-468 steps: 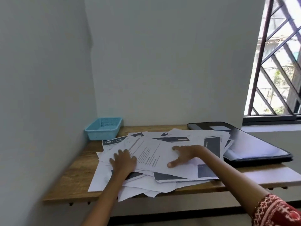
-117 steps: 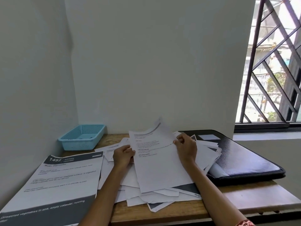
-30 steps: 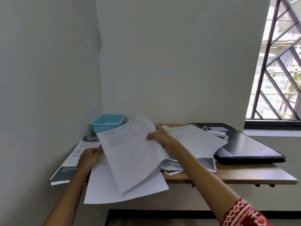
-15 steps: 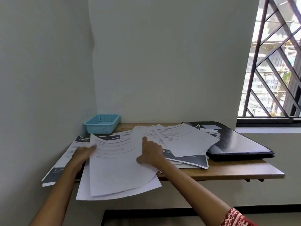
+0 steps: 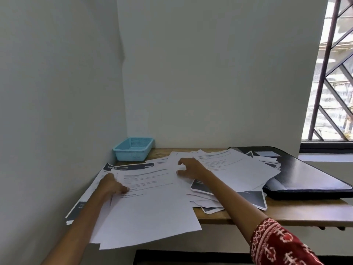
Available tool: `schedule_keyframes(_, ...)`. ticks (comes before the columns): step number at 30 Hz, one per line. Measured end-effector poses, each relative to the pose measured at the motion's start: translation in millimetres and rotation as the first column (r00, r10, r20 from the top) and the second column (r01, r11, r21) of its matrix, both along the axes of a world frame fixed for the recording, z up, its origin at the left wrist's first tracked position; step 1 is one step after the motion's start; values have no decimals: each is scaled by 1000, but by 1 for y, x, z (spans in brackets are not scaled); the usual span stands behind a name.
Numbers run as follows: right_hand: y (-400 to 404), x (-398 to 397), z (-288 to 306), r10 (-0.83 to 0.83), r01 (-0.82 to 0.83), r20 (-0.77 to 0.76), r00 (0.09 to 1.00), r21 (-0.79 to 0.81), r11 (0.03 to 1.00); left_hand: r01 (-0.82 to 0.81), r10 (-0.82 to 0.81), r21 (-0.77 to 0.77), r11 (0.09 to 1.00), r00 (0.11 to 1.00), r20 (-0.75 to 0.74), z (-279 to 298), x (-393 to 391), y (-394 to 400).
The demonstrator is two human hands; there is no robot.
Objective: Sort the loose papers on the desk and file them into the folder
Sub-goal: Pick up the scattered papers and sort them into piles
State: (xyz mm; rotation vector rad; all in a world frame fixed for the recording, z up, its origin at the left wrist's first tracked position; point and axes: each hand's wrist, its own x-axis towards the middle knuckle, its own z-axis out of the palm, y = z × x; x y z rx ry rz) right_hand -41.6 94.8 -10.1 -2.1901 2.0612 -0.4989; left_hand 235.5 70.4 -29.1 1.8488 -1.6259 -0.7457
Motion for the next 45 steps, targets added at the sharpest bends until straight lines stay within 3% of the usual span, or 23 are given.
schedule_keyframes(6,-29,0,-16,-14,29,-136,991,104,994,-20,23,-15,1000,976,215,1,6,-3)
schedule_keyframes(12,-30,-4,-7,90,-79,-203,975,64,995,25,-17,-28,999,966,257,-1,-3,-5)
schedule_keyframes(15,-34,-9,-12,12,-8,24,1000,-142,990,66,-58,-20,998,962,266,-2,-10,-4)
schedule_keyframes(18,-35,-9,-1,33,115,376,926,-367,923,87,-78,-17,996,950,302,-3,-14,-5)
schedule_keyframes(23,-31,-9,31,137,286,785,604,-374,882,101,-99,12,995,935,340,2,-16,-3)
schedule_keyframes(26,-25,-7,51,237,312,856,459,-405,859,66,-62,2,998,928,367,6,-20,2)
schedule_keyframes(28,-18,0,66,304,297,854,422,-447,844,65,-41,-72,995,954,296,12,-23,6)
schedule_keyframes(30,-11,11,81,363,260,837,409,-488,833,151,-138,-182,972,987,78,23,-30,11)
schedule_keyframes(33,0,37,95,430,216,809,401,-539,814,311,-370,-295,904,914,-170,46,-51,27)
schedule_keyframes(36,16,68,100,487,136,782,390,-572,809,370,-500,-433,822,834,-235,66,-83,45)
schedule_keyframes(40,26,87,97,489,71,751,444,-574,816,150,-367,-621,769,899,-237,76,-117,58)
schedule_keyframes(43,34,81,96,479,6,778,407,-526,850,-29,-260,-662,749,906,-334,77,-127,69)
schedule_keyframes(45,40,69,92,446,-49,755,480,-485,873,-103,-219,-669,736,899,-380,81,-127,76)
